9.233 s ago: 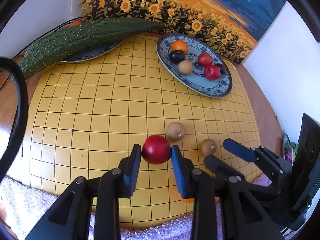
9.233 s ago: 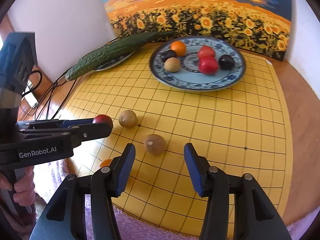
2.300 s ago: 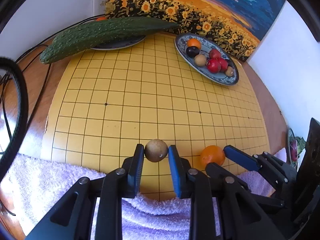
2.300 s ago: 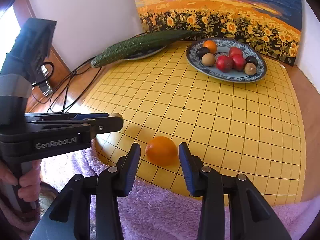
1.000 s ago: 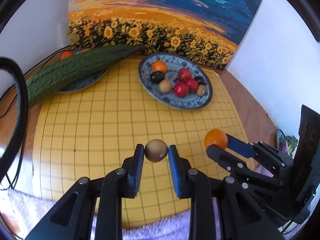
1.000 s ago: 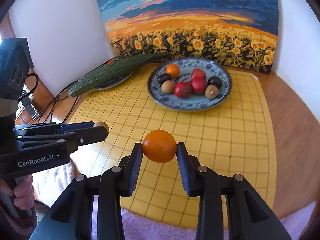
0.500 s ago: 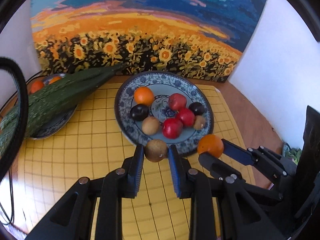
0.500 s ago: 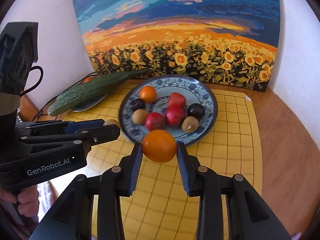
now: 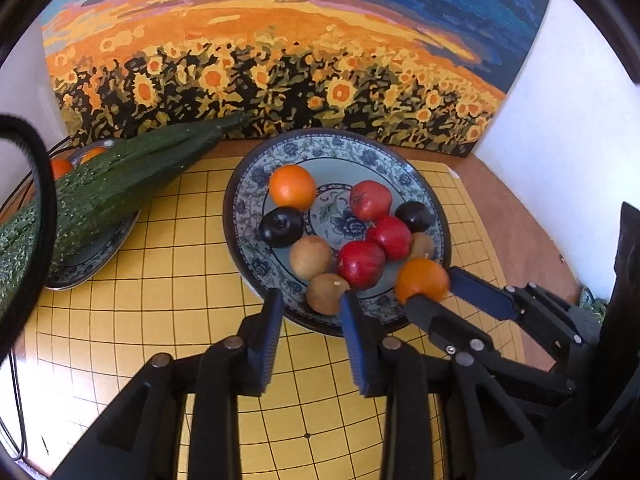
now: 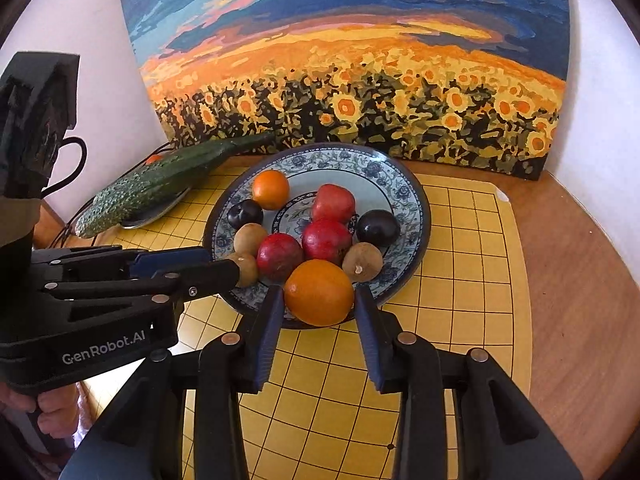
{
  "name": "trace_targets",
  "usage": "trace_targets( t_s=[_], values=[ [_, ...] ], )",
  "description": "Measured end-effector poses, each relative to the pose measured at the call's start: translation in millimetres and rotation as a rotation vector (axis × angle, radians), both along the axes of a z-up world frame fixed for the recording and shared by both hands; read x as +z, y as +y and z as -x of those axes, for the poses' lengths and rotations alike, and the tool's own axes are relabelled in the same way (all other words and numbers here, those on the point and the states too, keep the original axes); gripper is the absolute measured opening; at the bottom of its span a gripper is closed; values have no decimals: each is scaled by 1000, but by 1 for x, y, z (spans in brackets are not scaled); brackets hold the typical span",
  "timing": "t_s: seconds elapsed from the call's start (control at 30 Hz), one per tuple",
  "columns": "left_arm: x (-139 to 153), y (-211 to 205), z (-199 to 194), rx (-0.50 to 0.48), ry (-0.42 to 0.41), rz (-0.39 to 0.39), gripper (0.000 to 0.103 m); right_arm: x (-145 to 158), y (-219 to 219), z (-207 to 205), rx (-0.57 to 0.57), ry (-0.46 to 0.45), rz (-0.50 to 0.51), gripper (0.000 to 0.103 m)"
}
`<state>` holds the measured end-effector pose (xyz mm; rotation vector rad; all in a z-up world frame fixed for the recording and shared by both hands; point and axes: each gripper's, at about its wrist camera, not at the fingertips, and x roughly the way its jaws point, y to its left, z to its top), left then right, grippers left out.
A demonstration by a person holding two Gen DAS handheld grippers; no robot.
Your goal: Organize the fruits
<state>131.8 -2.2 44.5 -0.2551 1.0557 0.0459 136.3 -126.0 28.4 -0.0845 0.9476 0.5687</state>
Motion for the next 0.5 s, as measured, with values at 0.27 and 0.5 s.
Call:
trace_targets(
  t_s=[0.27,0.5],
  values=[
    [3,5,13,47,7,-10,61,10,-13,8,-40,-26,-28,54],
    [4,2,24,44,1,-24,70,9,-21,19,-60,-15,-27,54]
  ],
)
